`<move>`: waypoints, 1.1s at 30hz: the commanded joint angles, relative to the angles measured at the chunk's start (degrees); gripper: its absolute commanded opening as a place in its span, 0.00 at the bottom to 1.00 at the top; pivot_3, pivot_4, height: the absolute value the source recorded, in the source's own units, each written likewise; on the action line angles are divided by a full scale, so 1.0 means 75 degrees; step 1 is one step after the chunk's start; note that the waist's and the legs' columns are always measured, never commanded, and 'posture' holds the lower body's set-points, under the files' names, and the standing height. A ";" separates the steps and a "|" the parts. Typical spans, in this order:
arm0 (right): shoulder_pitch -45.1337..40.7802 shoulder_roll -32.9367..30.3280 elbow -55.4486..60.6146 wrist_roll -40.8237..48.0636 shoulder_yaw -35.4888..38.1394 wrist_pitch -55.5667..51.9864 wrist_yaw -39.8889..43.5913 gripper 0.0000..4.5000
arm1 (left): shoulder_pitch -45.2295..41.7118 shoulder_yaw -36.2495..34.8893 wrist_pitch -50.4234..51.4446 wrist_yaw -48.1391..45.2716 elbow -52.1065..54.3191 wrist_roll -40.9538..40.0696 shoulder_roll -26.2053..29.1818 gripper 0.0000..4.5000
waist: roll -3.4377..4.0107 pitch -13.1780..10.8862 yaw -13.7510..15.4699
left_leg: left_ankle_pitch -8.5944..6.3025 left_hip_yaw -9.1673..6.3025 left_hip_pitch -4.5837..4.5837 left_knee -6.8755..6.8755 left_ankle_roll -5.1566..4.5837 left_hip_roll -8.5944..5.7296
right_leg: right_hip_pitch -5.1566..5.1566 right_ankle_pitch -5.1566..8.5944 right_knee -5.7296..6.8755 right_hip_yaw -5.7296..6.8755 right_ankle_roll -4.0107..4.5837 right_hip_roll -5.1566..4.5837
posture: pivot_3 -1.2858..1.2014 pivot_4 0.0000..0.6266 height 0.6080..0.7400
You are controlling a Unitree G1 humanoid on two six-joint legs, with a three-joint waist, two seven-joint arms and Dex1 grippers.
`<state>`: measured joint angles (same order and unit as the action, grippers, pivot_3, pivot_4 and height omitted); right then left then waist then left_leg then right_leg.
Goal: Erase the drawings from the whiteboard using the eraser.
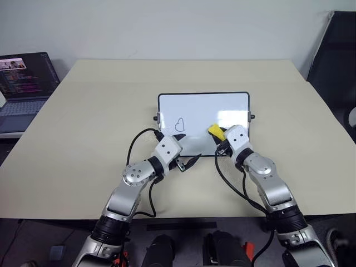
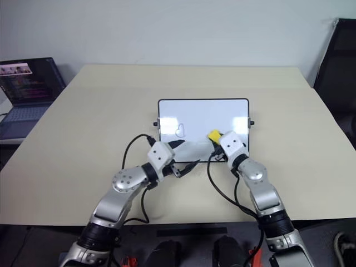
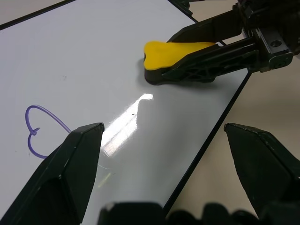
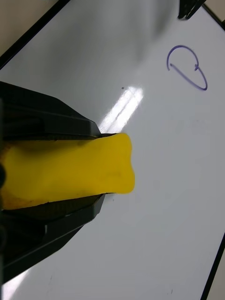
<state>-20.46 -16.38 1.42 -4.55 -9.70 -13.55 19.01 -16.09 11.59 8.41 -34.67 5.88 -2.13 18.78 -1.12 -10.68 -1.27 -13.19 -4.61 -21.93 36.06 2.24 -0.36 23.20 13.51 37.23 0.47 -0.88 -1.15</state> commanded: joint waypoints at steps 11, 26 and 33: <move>0.1149 -0.0808 0.1227 -0.0015 0.0559 -0.0819 0.0165 0.27 | -0.0188 -0.0022 -0.0092 0.0030 0.0150 -0.0026 -0.0029 1.00 | -0.0001 0.0000 -0.0010 | 0.0000 0.0002 0.0001 -0.0001 0.0000 -0.0002 | -0.0001 0.0000 -0.0001 0.0001 -0.0001 0.0003 | 0.52 0.24 1.00; 0.0738 -0.0596 0.1228 0.0184 0.0666 -0.0513 0.0143 0.27 | -0.0240 -0.0017 -0.0163 0.0055 0.0032 -0.0036 -0.0077 1.00 | -0.0002 0.0000 -0.0061 | 0.0000 0.0009 0.0003 0.0000 0.0000 -0.0003 | 0.0000 0.0000 -0.0004 -0.0001 -0.0001 0.0007 | 0.52 0.24 1.00; -0.0041 0.0178 0.0407 0.0050 0.0223 0.0370 0.0011 0.27 | -0.0229 -0.0048 -0.0151 0.0049 0.0056 -0.0017 -0.0048 1.00 | -0.0002 0.0000 -0.0047 | -0.0001 0.0002 -0.0004 -0.0018 0.0001 -0.0001 | 0.0008 0.0001 -0.0010 0.0005 0.0002 0.0013 | 0.52 0.24 1.00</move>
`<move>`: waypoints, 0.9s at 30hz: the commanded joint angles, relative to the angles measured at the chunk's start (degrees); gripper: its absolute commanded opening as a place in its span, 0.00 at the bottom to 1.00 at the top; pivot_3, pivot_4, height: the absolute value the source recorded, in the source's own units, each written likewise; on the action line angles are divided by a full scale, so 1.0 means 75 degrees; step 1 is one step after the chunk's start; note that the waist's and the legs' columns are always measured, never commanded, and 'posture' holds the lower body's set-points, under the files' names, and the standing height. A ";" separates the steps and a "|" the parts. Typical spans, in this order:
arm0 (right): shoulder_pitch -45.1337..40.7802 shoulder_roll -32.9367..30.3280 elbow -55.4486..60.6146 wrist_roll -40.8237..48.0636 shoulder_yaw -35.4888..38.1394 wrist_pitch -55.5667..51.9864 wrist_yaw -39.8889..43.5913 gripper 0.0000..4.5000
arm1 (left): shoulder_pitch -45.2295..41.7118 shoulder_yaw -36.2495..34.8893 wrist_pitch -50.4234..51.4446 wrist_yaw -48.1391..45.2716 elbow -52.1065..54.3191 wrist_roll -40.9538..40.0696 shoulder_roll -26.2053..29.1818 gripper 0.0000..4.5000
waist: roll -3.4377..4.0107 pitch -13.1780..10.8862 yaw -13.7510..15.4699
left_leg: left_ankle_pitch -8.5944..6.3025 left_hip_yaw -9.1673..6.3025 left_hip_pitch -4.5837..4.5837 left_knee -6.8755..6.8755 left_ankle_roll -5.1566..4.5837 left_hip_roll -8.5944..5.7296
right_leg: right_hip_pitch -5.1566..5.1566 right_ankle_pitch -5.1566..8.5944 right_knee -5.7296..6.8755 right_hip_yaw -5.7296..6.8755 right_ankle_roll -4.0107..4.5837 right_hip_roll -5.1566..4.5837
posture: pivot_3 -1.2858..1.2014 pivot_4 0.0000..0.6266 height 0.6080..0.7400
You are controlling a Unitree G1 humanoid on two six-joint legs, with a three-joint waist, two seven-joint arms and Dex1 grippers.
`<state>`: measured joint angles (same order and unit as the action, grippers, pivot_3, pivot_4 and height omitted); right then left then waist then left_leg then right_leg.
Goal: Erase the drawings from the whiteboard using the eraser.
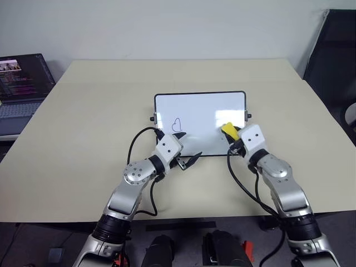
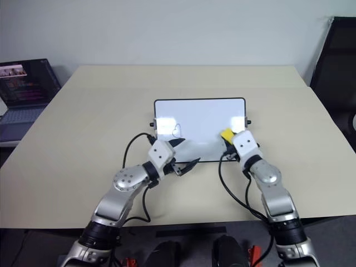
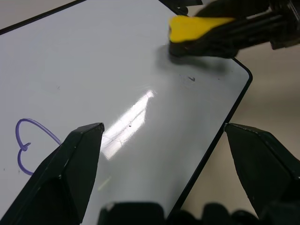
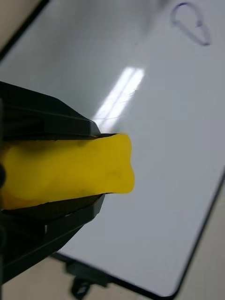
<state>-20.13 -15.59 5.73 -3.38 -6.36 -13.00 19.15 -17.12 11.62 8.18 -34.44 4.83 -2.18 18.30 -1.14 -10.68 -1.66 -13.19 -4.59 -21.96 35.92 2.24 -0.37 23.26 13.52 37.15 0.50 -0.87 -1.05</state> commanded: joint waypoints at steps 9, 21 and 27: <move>0.0341 -0.0683 -0.0230 -0.0919 -0.0492 -0.0808 0.0030 0.27 | 0.0025 -0.0117 -0.0015 0.0104 0.0389 -0.0007 0.0080 1.00 | -0.0003 0.0002 0.0070 | 0.0002 0.0000 0.0004 0.0021 -0.0002 0.0000 | -0.0016 -0.0008 -0.0006 -0.0005 -0.0014 -0.0021 | 0.52 0.24 1.00; 0.1372 -0.1322 0.0988 -0.0850 -0.0134 -0.1466 0.0199 0.27 | -0.0151 -0.0006 -0.0123 0.0011 0.0127 -0.0035 -0.0048 1.00 | -0.0006 0.0004 0.0067 | 0.0010 0.0003 0.0007 0.0022 -0.0012 0.0000 | -0.0018 -0.0010 -0.0004 -0.0008 -0.0016 -0.0016 | 0.52 0.24 1.00; 0.1429 -0.1009 0.1434 -0.0555 0.0364 -0.1287 -0.0125 0.27 | -0.0468 0.0145 -0.0375 -0.0231 -0.0325 -0.0057 -0.0180 1.00 | -0.0007 0.0004 0.0077 | 0.0010 0.0003 0.0004 0.0023 -0.0012 -0.0004 | -0.0017 -0.0011 -0.0006 -0.0008 -0.0017 -0.0016 | 0.52 0.24 1.00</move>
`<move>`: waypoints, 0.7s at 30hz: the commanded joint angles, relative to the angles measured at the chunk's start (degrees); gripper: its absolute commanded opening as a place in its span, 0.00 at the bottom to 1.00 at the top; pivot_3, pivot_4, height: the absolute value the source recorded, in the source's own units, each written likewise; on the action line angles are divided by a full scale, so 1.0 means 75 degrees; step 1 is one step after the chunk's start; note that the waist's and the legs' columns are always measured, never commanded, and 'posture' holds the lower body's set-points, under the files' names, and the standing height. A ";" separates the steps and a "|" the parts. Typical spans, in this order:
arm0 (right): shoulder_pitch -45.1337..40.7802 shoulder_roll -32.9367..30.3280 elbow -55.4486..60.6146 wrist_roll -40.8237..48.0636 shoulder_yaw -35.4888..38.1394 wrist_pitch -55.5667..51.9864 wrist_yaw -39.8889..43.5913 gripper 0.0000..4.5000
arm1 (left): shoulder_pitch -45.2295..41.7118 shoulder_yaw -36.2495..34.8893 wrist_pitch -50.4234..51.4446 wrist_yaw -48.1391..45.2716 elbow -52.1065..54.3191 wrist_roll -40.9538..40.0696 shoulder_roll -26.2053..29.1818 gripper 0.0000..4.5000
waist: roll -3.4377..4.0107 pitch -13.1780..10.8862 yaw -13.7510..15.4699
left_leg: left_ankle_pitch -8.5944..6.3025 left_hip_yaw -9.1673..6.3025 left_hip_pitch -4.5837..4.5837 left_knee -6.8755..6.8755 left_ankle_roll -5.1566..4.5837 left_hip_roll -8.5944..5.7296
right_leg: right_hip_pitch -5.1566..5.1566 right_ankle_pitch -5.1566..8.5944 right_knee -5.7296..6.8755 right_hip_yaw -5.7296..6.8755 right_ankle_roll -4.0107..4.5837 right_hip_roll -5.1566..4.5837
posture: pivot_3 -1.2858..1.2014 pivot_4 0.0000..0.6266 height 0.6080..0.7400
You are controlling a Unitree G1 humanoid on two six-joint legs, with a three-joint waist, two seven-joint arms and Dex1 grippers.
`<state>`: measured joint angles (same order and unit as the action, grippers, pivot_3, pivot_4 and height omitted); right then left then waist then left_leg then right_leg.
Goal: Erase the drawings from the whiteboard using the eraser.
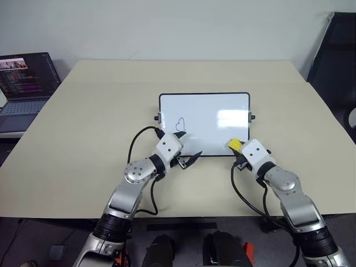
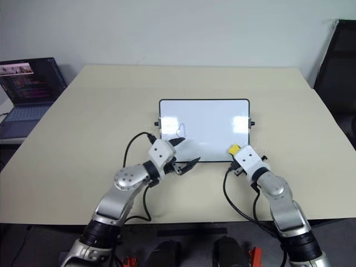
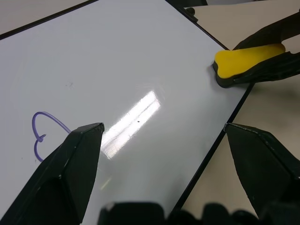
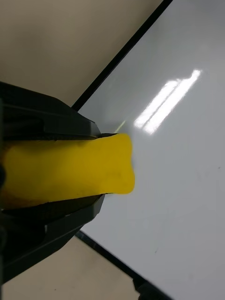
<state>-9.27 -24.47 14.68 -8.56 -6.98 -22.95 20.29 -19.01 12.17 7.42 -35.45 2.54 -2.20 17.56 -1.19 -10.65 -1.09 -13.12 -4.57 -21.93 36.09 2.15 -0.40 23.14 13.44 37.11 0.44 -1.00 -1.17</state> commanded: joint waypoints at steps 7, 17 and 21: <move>-0.0395 0.0855 0.0530 0.0589 0.0648 0.0500 -0.0506 0.27 | -0.0050 0.0102 -0.0398 -0.0226 -0.0099 -0.0130 -0.0105 1.00 | 0.0001 -0.0001 -0.0059 | -0.0002 0.0000 -0.0010 -0.0021 0.0001 0.0000 | 0.0017 0.0001 -0.0002 0.0003 0.0001 0.0009 | 0.52 0.24 1.00; -0.1083 0.1116 0.0420 0.0745 0.0902 0.0244 -0.0819 0.27 | -0.0137 -0.0049 -0.0416 -0.0132 -0.0334 -0.0154 -0.0168 1.00 | 0.0001 -0.0001 -0.0053 | -0.0002 -0.0003 -0.0011 -0.0013 0.0001 0.0002 | 0.0015 0.0000 -0.0001 0.0001 0.0000 0.0003 | 0.52 0.24 1.00; -0.1227 0.1226 0.0180 0.0783 0.0787 0.0308 -0.0807 0.27 | -0.0184 -0.0088 -0.0411 -0.0073 -0.0390 -0.0115 -0.0142 1.00 | 0.0002 -0.0001 -0.0053 | -0.0002 -0.0003 -0.0011 -0.0020 0.0001 0.0000 | 0.0016 0.0001 -0.0003 0.0005 0.0002 0.0005 | 0.52 0.24 1.00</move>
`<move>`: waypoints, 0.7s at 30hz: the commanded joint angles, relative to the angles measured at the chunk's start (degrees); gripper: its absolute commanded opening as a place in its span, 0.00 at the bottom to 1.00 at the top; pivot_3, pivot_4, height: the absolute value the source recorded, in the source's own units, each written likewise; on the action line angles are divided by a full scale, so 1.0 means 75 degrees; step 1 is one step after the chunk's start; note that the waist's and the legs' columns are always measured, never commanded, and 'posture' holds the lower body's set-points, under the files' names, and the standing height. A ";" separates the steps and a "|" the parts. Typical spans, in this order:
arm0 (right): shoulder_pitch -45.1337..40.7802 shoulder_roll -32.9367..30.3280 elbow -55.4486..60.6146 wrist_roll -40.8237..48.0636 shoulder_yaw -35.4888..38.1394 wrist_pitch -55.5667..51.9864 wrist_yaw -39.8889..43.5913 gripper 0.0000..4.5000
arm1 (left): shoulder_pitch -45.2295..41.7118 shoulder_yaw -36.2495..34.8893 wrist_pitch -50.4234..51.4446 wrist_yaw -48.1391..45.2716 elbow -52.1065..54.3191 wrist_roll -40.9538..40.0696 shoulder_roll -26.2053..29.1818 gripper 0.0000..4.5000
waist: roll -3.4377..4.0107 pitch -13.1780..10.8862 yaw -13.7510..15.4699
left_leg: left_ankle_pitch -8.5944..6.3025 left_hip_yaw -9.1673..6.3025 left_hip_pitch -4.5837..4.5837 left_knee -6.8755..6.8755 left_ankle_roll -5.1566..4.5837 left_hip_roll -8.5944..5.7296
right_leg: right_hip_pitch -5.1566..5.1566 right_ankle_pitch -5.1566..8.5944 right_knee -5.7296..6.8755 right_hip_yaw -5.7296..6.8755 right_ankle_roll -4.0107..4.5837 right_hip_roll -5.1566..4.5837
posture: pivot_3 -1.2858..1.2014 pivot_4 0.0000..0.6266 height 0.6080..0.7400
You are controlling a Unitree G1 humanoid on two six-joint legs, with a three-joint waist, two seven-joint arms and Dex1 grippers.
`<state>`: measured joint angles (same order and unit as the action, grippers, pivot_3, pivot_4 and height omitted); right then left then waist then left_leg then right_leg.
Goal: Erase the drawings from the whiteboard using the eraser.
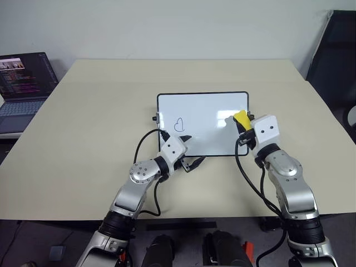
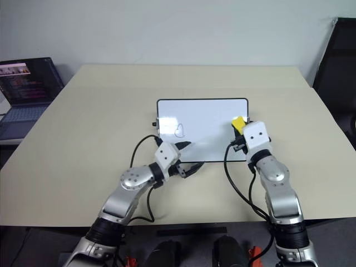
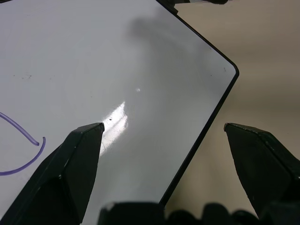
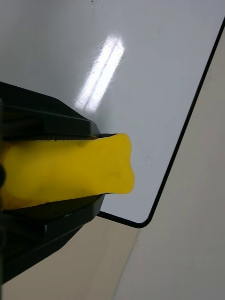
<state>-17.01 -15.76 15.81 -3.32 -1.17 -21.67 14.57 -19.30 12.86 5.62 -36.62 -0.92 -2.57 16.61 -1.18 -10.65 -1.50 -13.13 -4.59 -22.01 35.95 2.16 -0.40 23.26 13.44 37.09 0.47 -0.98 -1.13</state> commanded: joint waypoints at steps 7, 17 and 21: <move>-0.0414 0.0145 -0.0381 0.0090 -0.0146 0.0333 0.0091 0.27 | -0.0061 -0.0251 -0.0007 0.0448 0.0303 0.0082 -0.0025 1.00 | 0.0000 0.0000 -0.0006 | 0.0000 0.0000 0.0002 0.0003 0.0000 0.0002 | 0.0001 -0.0001 0.0005 -0.0002 0.0000 0.0000 | 0.52 0.24 1.00; -0.1690 0.0579 -0.1894 0.0151 -0.0486 0.1063 0.0302 0.27 | 0.0963 -0.0693 0.1195 0.2072 0.1599 0.0958 0.0030 1.00 | 0.0004 -0.0002 -0.0039 | 0.0000 0.0000 0.0005 -0.0001 0.0000 0.0006 | 0.0002 -0.0001 0.0006 -0.0003 0.0001 0.0003 | 0.52 0.24 1.00; -0.2161 0.0847 -0.2490 0.0161 -0.0653 0.1419 0.0408 0.27 | 0.1378 -0.0768 0.1794 0.2578 0.2155 0.1259 -0.0074 1.00 | 0.0005 -0.0003 -0.0023 | 0.0000 -0.0001 0.0005 0.0001 0.0000 0.0009 | 0.0002 -0.0002 0.0011 -0.0003 0.0002 -0.0001 | 0.52 0.24 1.00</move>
<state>-31.47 -9.89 -2.90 -2.97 -5.85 -13.38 17.30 -9.10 7.90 18.05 -19.07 11.40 5.80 16.45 -1.14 -10.67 -1.67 -13.13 -4.59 -21.97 35.96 2.16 -0.33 23.27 13.43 37.16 0.43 -0.97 -1.15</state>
